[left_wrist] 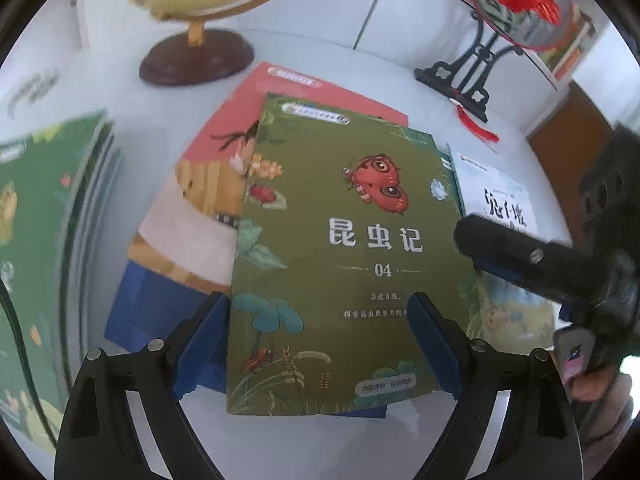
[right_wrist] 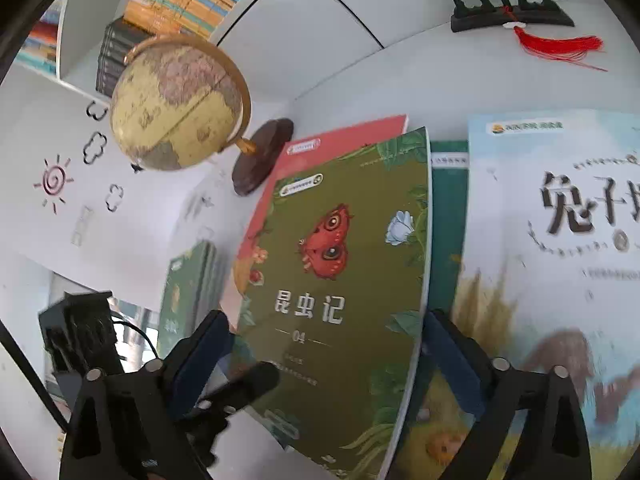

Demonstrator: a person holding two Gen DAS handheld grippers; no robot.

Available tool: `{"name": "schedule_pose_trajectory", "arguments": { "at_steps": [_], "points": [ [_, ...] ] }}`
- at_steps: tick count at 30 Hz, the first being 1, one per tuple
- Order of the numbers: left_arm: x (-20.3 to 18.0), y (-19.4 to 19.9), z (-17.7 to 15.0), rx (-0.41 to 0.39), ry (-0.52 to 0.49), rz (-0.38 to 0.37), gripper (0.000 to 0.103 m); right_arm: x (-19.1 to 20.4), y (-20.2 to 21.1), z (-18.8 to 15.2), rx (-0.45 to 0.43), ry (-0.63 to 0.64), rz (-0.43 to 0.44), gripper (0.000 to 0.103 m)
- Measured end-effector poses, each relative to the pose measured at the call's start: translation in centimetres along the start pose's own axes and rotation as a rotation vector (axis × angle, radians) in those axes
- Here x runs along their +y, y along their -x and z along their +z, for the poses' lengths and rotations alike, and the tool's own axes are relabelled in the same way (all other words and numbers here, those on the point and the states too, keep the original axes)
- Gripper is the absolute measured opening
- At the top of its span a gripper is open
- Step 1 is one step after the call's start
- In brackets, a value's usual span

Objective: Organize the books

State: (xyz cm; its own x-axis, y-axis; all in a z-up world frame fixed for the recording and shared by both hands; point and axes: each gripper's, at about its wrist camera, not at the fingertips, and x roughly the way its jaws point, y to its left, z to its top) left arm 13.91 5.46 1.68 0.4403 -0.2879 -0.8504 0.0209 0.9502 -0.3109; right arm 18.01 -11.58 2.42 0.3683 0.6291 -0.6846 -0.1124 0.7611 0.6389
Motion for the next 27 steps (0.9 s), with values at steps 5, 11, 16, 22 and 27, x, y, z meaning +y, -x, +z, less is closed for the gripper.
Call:
{"name": "schedule_pose_trajectory", "arguments": {
  "at_steps": [5, 11, 16, 22, 27],
  "points": [
    [-0.4, -0.7, 0.2, -0.028, -0.017, 0.057, 0.088, 2.8, -1.4, -0.4, -0.017, 0.124, -0.214, 0.092],
    [1.2, 0.6, -0.4, -0.029, 0.043, 0.103, 0.065, 3.1, -2.1, -0.1, -0.015, 0.120, -0.210, 0.100],
    [2.6, 1.4, -1.1, -0.034, 0.044, 0.172, 0.057, -3.2, 0.9, -0.3, -0.007, -0.215, 0.172, 0.029],
    [2.9, 1.1, -0.9, -0.052, 0.051, 0.197, 0.059, -3.0, 1.2, -2.0, 0.048, -0.111, 0.128, 0.020],
    [3.1, 1.1, -1.0, -0.060, 0.045, 0.201, 0.059, -4.0, 1.5, -2.4, 0.015, -0.176, 0.328, 0.020]
  ]
}}
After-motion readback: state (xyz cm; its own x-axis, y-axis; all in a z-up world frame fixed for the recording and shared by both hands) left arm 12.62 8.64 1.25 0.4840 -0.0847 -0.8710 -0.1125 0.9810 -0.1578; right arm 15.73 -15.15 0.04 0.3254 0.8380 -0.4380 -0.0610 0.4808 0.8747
